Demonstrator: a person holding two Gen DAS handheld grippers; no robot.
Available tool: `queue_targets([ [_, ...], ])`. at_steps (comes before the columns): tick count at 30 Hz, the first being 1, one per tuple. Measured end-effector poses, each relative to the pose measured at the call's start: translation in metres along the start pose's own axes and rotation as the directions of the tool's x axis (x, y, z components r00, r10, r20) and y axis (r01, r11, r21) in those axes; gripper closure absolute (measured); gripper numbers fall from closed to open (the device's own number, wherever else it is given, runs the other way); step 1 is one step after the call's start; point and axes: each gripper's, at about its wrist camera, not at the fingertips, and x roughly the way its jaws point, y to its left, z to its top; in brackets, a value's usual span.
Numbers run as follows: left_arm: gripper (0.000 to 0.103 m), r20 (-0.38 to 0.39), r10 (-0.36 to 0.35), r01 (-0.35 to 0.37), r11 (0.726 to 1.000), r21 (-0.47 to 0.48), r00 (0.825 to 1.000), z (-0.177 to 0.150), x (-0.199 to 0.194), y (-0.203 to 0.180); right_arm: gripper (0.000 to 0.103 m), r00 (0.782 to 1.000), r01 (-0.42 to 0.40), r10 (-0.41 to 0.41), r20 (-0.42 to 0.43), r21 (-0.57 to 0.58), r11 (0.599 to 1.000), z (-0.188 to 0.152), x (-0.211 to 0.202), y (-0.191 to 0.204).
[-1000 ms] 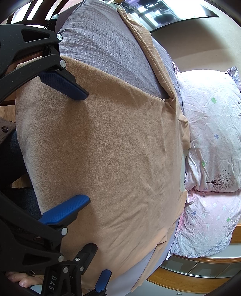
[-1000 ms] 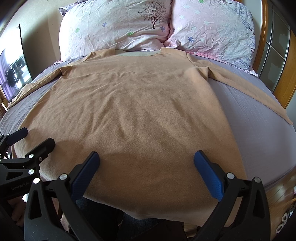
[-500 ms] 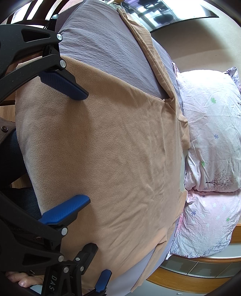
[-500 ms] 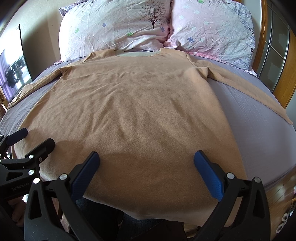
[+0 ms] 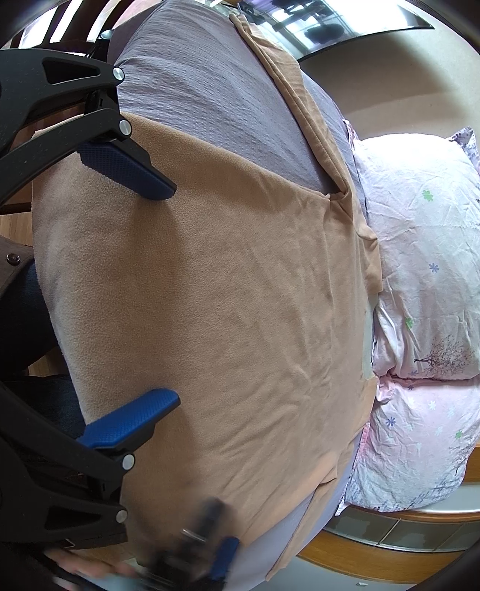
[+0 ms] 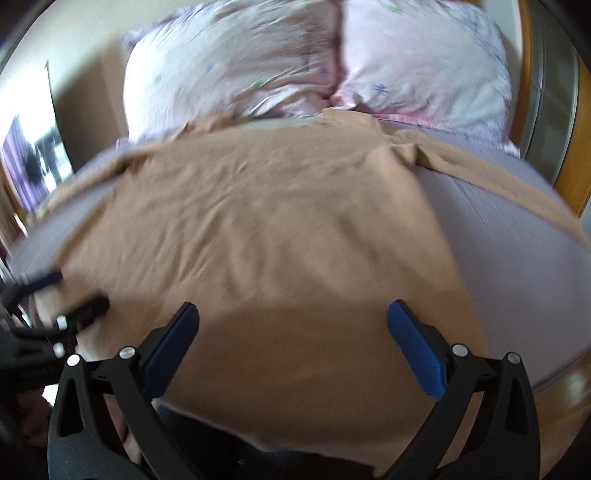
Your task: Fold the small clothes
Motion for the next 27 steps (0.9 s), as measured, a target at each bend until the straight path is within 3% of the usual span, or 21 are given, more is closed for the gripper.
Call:
queue_targets([
  [2,0.001,-0.011,-0.01,0.011,1.0,0.006,1.0,0.001,0.0,0.001,0.002,0.998,0.008,-0.019,0.058,0.185,0.983,0.024,-0.01,-0.06],
  [4,0.001,-0.014,-0.039,0.039,0.999,0.01,0.999,0.002,0.0,0.003,0.002,0.994,0.04,-0.078,0.081,0.394,0.918,0.045,-0.015,-0.131],
  [6,0.001,0.001,-0.093,0.093,0.996,0.001,0.996,0.004,-0.002,0.008,0.01,0.988,0.064,-0.131,0.078,0.569,0.819,0.056,-0.019,-0.196],
  [8,0.001,0.025,-0.14,0.141,0.99,-0.019,0.99,0.009,-0.004,0.015,0.024,0.983,0.097,-0.18,0.042,0.711,0.697,0.065,-0.018,-0.262],
  [9,0.001,0.038,-0.161,0.162,0.986,-0.03,0.986,0.011,-0.005,0.017,0.029,0.981,0.106,-0.194,0.02,0.779,0.617,0.068,-0.016,-0.295],
  [12,0.001,0.098,-0.283,0.292,0.952,-0.09,0.954,0.023,-0.004,0.035,0.037,0.978,0.09,-0.209,0.008,0.885,0.456,0.066,-0.012,-0.35],
  [14,0.001,0.118,-0.332,0.346,0.93,-0.123,0.936,0.028,-0.002,0.043,0.041,0.973,0.098,-0.231,-0.001,0.908,0.408,0.065,-0.011,-0.375],
  [17,0.001,0.148,-0.375,0.396,0.904,-0.159,0.915,0.038,0.003,0.052,0.043,0.977,0.069,-0.215,0.015,0.924,0.377,0.067,0.001,-0.39],
  [20,0.001,0.163,-0.378,0.405,0.896,-0.183,0.911,0.045,0.009,0.062,0.055,0.975,0.057,-0.219,0.024,0.933,0.354,0.075,0.013,-0.403],
  [21,0.001,0.179,-0.399,0.431,0.881,-0.196,0.899,0.048,0.011,0.068,0.066,0.974,0.052,-0.225,0.028,0.938,0.343,0.074,0.015,-0.407],
  [22,0.001,0.194,-0.417,0.453,0.866,-0.211,0.888,0.047,0.01,0.075,0.085,0.971,0.061,-0.237,0.02,0.942,0.329,0.071,0.016,-0.414],
  [23,0.001,0.212,-0.436,0.478,0.847,-0.233,0.875,0.046,0.01,0.083,0.095,0.968,0.09,-0.252,-0.005,0.942,0.324,0.072,0.018,-0.417],
  [25,0.001,0.25,-0.449,0.509,0.812,-0.287,0.857,0.045,0.009,0.102,0.098,0.957,0.134,-0.287,-0.031,0.928,0.348,0.076,0.015,-0.416],
  [27,0.001,0.271,-0.412,0.485,0.811,-0.327,0.87,0.045,0.007,0.118,0.098,0.94,0.168,-0.342,-0.013,0.889,0.427,0.097,0.006,-0.396],
])
